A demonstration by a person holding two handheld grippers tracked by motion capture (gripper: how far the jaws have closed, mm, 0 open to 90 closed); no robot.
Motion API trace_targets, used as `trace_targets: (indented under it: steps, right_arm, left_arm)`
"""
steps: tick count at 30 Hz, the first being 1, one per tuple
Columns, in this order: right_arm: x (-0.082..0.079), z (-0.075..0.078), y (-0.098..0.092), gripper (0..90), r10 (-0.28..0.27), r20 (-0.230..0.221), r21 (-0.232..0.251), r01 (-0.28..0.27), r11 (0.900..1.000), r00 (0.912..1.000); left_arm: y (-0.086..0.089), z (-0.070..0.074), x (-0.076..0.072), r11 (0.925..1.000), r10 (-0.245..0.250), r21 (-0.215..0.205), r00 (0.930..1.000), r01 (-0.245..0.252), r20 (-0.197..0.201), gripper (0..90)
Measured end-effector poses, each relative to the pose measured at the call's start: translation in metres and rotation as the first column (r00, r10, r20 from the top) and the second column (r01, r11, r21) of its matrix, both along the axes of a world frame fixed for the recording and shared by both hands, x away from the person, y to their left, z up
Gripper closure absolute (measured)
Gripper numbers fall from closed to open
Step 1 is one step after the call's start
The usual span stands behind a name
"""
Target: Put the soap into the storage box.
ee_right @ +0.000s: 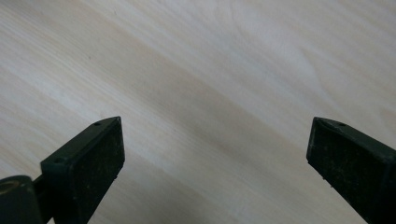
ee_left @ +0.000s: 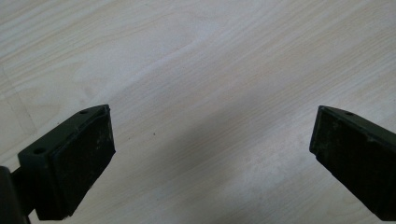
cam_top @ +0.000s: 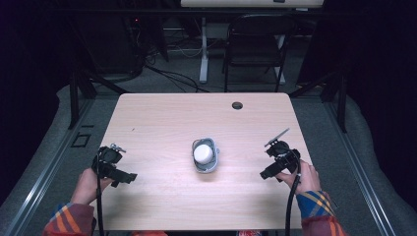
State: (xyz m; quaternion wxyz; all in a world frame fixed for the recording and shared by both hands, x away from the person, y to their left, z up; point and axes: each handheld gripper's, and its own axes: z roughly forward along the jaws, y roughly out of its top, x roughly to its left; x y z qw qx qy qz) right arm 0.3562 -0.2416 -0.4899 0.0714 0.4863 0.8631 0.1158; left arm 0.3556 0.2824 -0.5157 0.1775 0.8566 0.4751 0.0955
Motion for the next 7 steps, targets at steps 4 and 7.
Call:
trace_targets:
  steps: [4, 7]
  right_arm:
    - [-0.007, -0.018, -0.008, 4.3, -0.003, -0.068, -0.022, 0.002, 1.0, 0.9977]
    - [-0.006, -0.023, -0.011, 5.4, 0.008, -0.092, -0.028, -0.01, 1.0, 0.9957]
  left_arm:
    - [-0.002, 0.0, 0.001, 1.0, -0.003, 0.006, 1.0, 0.003, 0.006, 0.0]
    - [-0.004, 0.0, 0.002, 0.9999, -0.011, 0.005, 0.9999, 0.011, 0.0, 0.0]
